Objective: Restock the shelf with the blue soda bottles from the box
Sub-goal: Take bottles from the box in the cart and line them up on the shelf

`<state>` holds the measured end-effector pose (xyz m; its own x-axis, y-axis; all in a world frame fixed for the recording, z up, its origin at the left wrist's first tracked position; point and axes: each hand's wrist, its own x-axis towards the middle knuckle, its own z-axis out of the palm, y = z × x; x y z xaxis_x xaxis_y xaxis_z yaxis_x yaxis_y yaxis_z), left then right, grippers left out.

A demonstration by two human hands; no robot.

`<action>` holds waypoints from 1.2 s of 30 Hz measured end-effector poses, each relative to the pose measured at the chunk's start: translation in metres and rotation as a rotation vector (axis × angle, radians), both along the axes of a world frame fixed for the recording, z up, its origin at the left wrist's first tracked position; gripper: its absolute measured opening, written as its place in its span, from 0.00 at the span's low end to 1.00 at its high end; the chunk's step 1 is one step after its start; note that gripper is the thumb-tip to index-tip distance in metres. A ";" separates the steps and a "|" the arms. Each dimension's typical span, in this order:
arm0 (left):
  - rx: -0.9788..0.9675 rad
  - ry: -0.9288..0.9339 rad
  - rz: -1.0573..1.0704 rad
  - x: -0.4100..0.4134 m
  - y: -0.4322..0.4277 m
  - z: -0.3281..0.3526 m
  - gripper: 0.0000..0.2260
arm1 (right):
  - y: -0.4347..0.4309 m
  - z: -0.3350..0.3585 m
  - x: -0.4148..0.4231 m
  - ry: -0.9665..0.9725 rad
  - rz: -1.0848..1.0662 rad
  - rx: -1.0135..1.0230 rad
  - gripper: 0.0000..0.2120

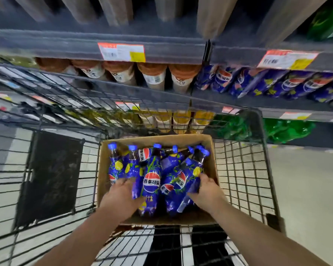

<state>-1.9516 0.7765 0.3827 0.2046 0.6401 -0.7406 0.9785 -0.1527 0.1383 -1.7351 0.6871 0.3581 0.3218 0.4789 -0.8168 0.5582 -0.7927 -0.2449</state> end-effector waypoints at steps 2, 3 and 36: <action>-0.053 -0.030 0.064 -0.002 0.000 -0.017 0.35 | 0.002 -0.018 -0.006 0.054 -0.217 0.000 0.36; -0.079 -0.044 0.086 -0.002 -0.001 -0.027 0.36 | 0.004 -0.026 -0.009 0.086 -0.330 0.005 0.39; -0.114 -0.215 0.730 0.056 -0.040 -0.069 0.30 | -0.035 0.017 0.007 0.175 -0.829 0.393 0.30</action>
<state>-1.8952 0.7361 0.3135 -0.0935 0.5903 -0.8017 0.7755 0.5482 0.3132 -1.7282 0.6519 0.3750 0.5721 0.4036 -0.7140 -0.2193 -0.7636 -0.6073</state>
